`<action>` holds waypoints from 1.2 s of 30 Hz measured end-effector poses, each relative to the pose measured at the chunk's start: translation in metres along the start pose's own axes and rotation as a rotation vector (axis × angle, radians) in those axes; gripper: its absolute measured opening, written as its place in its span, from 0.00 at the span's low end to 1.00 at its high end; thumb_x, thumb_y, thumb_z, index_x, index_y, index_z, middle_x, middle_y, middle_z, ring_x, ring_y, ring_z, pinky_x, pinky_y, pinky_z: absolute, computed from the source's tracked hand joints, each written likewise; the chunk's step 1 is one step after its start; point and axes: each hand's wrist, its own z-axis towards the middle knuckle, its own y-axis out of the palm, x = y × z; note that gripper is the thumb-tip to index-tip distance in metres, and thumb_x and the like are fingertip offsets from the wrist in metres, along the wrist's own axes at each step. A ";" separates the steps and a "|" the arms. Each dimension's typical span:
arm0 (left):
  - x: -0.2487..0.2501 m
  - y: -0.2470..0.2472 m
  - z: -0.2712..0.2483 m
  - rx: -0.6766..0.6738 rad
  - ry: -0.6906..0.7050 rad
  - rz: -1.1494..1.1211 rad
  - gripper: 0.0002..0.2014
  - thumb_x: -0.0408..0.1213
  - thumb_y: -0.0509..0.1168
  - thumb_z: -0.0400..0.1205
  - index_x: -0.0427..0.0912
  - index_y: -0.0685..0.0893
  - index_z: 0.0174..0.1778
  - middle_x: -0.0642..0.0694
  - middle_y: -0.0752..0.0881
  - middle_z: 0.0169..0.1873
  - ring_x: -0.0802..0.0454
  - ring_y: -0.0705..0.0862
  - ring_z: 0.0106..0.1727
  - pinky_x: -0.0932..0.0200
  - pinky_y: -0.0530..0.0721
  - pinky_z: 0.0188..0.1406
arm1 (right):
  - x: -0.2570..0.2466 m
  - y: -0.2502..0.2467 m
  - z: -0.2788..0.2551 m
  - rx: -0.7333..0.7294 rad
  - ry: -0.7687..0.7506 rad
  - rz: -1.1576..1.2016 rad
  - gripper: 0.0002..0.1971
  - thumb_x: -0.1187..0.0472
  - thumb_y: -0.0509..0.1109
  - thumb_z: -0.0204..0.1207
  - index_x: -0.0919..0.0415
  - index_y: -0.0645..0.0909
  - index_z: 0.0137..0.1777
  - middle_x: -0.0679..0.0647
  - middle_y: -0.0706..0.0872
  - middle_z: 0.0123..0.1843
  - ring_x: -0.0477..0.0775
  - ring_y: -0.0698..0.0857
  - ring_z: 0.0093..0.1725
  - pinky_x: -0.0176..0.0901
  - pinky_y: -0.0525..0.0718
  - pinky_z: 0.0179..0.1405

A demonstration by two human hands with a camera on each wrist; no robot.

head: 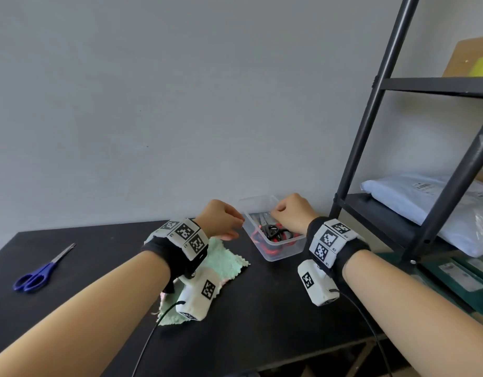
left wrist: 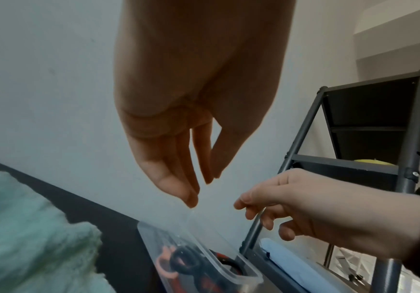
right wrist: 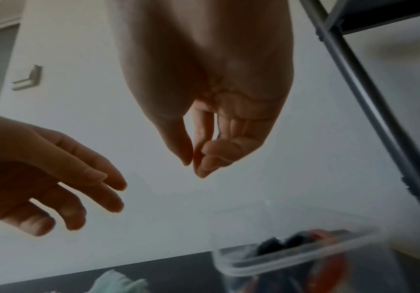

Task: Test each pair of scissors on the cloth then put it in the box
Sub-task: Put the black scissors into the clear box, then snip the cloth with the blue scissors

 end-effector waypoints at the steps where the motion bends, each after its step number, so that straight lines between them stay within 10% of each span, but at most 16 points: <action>1: -0.003 -0.009 -0.005 0.009 -0.002 0.015 0.05 0.26 0.68 0.78 0.38 0.85 0.38 0.42 0.85 0.32 0.56 0.85 0.23 0.61 0.89 0.33 | -0.011 0.004 -0.002 -0.014 -0.017 -0.002 0.14 0.65 0.64 0.72 0.64 0.76 0.24 0.53 0.76 0.23 0.53 0.74 0.27 0.41 0.73 0.31; 8: -0.035 -0.080 -0.047 0.132 -0.005 0.108 0.03 0.27 0.67 0.79 0.36 0.85 0.42 0.44 0.86 0.33 0.58 0.85 0.25 0.68 0.83 0.22 | -0.094 0.049 -0.017 -0.143 -0.159 0.023 0.11 0.63 0.67 0.71 0.68 0.85 0.30 0.55 0.84 0.26 0.55 0.82 0.27 0.45 0.84 0.29; 13: -0.069 -0.137 -0.072 0.237 -0.080 0.133 0.06 0.28 0.67 0.78 0.39 0.86 0.37 0.41 0.88 0.34 0.50 0.86 0.30 0.58 0.89 0.39 | -0.150 0.096 -0.024 -0.232 -0.254 0.032 0.10 0.62 0.68 0.72 0.68 0.87 0.37 0.58 0.87 0.30 0.58 0.84 0.28 0.43 0.86 0.27; 22: -0.130 -0.234 -0.119 0.375 -0.220 0.191 0.08 0.24 0.65 0.79 0.37 0.85 0.37 0.40 0.85 0.32 0.49 0.83 0.31 0.65 0.86 0.28 | -0.232 0.181 -0.033 -0.454 -0.344 0.063 0.10 0.60 0.68 0.74 0.67 0.86 0.43 0.64 0.90 0.43 0.62 0.90 0.41 0.50 0.90 0.42; 36: -0.207 -0.282 -0.117 0.319 -0.435 0.277 0.07 0.30 0.67 0.80 0.37 0.88 0.51 0.40 0.87 0.41 0.48 0.86 0.44 0.59 0.88 0.42 | -0.293 0.276 -0.025 -0.675 -0.319 0.020 0.10 0.60 0.71 0.76 0.66 0.84 0.52 0.56 0.87 0.40 0.51 0.85 0.36 0.43 0.89 0.39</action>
